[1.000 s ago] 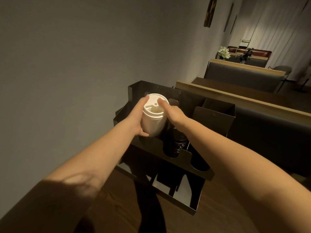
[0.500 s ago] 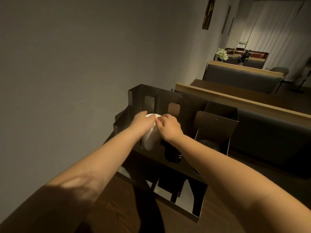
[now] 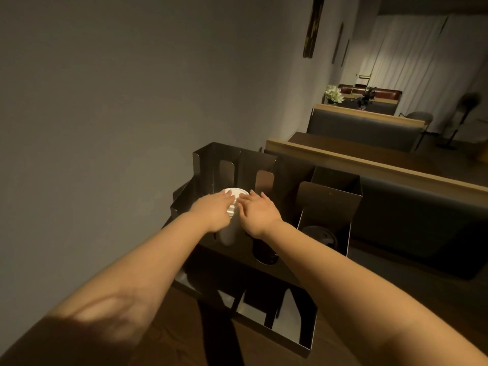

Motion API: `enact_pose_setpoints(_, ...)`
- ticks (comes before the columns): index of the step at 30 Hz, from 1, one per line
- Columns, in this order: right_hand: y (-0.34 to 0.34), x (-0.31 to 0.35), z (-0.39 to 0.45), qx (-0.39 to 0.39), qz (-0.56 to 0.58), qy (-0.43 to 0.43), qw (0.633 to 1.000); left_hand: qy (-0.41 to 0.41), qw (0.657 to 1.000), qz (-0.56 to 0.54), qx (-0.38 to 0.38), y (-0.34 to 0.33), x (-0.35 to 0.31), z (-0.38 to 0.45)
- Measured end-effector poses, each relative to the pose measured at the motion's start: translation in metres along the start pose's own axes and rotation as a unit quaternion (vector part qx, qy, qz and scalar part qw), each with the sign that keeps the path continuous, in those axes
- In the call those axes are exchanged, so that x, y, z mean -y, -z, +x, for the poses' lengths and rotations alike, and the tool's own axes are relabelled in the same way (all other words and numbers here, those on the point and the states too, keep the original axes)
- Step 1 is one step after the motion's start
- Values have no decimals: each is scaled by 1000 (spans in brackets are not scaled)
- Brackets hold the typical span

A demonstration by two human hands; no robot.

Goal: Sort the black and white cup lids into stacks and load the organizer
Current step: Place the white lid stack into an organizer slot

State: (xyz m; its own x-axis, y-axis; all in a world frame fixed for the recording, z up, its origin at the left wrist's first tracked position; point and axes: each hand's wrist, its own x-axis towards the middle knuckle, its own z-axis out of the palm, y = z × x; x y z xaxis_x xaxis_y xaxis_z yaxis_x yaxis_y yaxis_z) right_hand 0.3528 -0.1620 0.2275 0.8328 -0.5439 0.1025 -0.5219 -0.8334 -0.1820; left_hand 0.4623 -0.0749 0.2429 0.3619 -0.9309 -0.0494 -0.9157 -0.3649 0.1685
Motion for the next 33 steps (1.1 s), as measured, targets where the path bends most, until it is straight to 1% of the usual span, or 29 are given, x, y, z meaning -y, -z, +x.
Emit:
enact_pose_setpoints(2,0,0,-1,30,32,-13,999,-2,1000,-16,-8,-1,0,-2)
enact_pose_setpoints(3,1,0,-3,49,70,-20,996,-2,999,-30,-13,-2,1,-3)
enact_pose_setpoints(4,4,1,-5,66,115,-26,991,7,998,-66,-14,-2,3,-4)
enact_pose_setpoints(5,8,1,-8,76,157,-31,984,27,991,-127,-10,0,4,-5)
enact_pose_setpoints(6,14,1,-11,71,189,-35,979,44,981,-187,-13,2,6,-6)
enact_pose_setpoints(7,20,0,-15,47,211,-41,975,54,972,-227,-30,4,7,-7)
enact_pose_setpoints(8,27,-3,-21,14,224,-49,973,60,969,-234,-56,7,6,-8)
enact_pose_setpoints(9,35,-7,-28,-12,225,-56,973,57,972,-212,-87,11,1,-10)
enact_pose_setpoints(10,42,-12,-34,-22,215,-61,974,34,977,-175,-113,13,-6,-12)
enact_pose_setpoints(11,46,-17,-40,-22,199,-64,978,-10,984,-128,-126,15,-16,-14)
enact_pose_setpoints(12,50,-22,-46,-19,187,-69,980,-55,987,-83,-124,16,-27,-15)
enact_pose_setpoints(14,51,-30,-55,-34,165,-79,983,-113,989,5,-92,15,-47,-15)
enact_pose_setpoints(16,45,-36,-63,-41,112,-82,989,-132,985,91,-57,8,-63,-14)
enact_pose_setpoints(17,37,-39,-68,-19,69,-78,994,-136,981,132,-39,1,-68,-15)
enact_pose_setpoints(19,17,-43,-79,62,-10,-71,995,-141,970,199,20,-16,-77,-18)
enact_pose_setpoints(20,8,-45,-83,84,-26,-75,993,-138,966,214,51,-25,-79,-20)
enact_pose_setpoints(21,1,-47,-85,87,-28,-79,993,-132,965,216,69,-32,-79,-21)
enact_pose_setpoints(23,-2,-49,-84,79,-23,-86,993,-120,970,200,75,-34,-78,-20)
enact_pose_setpoints(26,0,-47,-81,94,-30,-88,991,-114,972,185,93,-27,-75,-17)
enact_pose_setpoints(28,6,-47,-81,116,-21,-94,988,-107,980,129,110,-22,-75,-14)
enact_pose_setpoints(30,21,-50,-82,120,18,-103,987,-110,987,31,117,-13,-77,-10)
enact_pose_setpoints(31,31,-53,-83,95,52,-108,988,-117,988,-16,101,-7,-79,-7)
enact_pose_setpoints(33,55,-57,-89,13,139,-136,981,-131,988,-70,46,9,-83,-6)
